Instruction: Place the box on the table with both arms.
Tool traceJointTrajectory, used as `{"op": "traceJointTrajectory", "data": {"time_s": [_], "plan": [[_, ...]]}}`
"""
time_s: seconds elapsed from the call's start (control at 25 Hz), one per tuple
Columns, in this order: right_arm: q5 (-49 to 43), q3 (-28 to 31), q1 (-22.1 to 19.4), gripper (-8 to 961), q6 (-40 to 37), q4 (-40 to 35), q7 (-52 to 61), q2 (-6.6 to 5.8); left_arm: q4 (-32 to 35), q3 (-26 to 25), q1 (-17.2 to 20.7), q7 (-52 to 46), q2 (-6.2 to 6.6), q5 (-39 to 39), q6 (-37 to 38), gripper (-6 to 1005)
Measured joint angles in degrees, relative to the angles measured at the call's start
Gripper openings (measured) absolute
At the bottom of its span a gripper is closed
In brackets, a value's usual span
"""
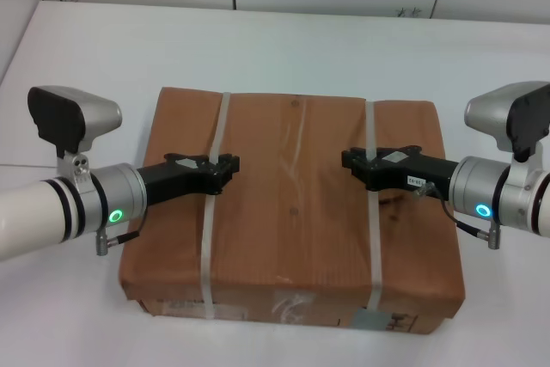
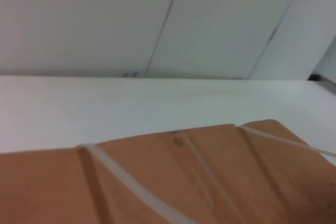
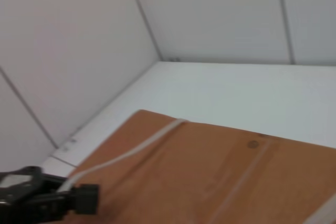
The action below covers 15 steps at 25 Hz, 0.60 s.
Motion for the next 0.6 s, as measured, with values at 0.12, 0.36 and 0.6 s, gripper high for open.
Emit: {"op": "traceJointTrajectory", "data": {"time_s": [0.12,0.36,0.6], "plan": [[0.3,0.4,0.0,94,2.7,0.1,0.3,-0.01,0.0,0.0,0.0,-0.2,-0.23,-0.2,-1.5,89],[0.5,1.8,-0.7,301,3.8,0.0,0.3,0.0,0.0,-0.1,0.2,-1.0,-0.27,-0.3,-2.2,194],[0.5,2.6,-2.6,570,3.7,-1.1,0.3,0.0,0.0,0.0,0.7,-0.7,-0.09,0.1,-1.9,472]]}}
